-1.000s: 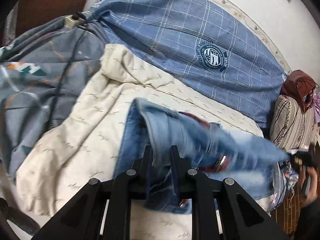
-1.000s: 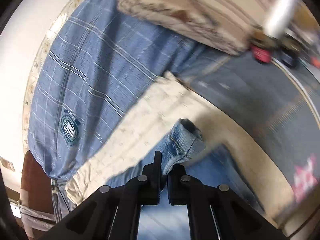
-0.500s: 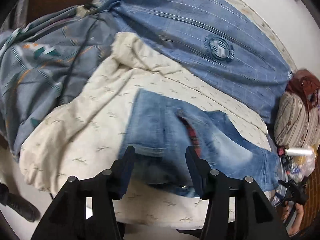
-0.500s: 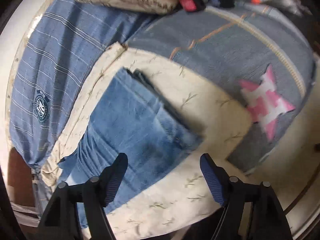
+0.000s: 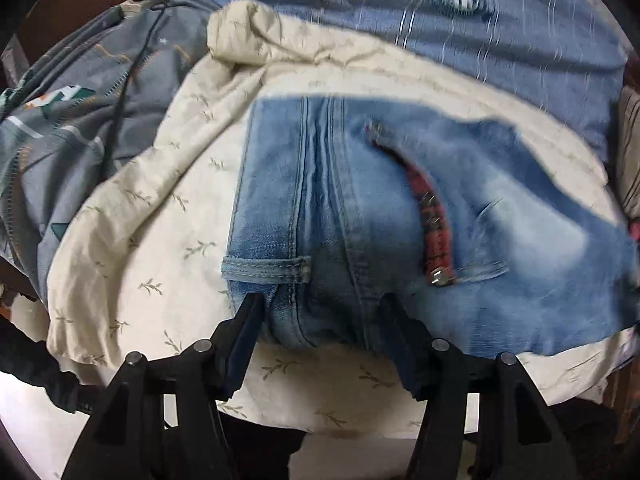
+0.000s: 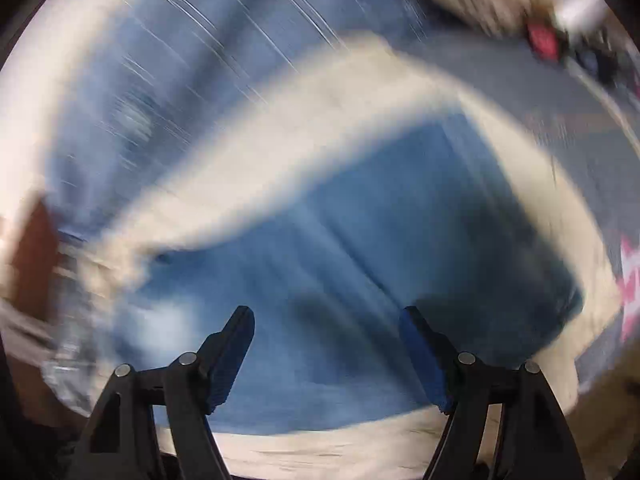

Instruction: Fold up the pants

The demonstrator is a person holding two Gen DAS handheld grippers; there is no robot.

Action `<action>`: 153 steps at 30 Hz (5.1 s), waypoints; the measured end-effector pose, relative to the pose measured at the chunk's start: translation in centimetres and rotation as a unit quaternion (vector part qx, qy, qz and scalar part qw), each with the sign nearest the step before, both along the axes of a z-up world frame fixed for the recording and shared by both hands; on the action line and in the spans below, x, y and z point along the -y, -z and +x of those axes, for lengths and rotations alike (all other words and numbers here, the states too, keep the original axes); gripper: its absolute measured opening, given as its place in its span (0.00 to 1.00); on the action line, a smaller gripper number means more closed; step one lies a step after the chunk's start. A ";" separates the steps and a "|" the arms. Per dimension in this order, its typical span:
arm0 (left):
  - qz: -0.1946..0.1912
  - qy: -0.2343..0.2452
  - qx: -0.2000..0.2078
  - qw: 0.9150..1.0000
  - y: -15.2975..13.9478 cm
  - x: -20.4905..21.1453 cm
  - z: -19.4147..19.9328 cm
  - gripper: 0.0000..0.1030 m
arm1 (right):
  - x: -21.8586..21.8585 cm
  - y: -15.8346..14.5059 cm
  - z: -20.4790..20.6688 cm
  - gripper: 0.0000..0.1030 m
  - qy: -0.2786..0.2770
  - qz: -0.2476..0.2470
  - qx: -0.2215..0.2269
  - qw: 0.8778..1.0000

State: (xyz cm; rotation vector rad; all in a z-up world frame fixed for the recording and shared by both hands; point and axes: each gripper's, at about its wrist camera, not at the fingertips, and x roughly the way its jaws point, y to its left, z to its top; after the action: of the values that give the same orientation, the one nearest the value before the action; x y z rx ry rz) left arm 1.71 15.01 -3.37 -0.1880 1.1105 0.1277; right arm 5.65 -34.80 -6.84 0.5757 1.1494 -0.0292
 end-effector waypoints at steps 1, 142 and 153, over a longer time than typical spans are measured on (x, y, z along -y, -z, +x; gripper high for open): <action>-0.015 0.001 0.024 1.000 -1.1 -0.2 -0.4 0.60 | 0.3 0.7 -0.2 0.75 0.007 0.005 0.005 1.000; 0.004 0.117 0.131 0.984 -2.5 18.6 1.4 0.92 | 4.7 -3.1 -1.0 0.75 0.012 0.122 0.147 0.981; -0.008 0.166 0.117 0.979 -2.1 26.9 3.3 0.92 | 11.4 4.3 -9.8 0.74 0.157 0.246 0.083 0.953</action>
State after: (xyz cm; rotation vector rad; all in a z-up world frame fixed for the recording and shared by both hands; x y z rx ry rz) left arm 5.05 -11.90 -1.32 -0.0278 0.8944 -0.1980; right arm -4.13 -46.19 -11.14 1.1805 0.8902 0.0342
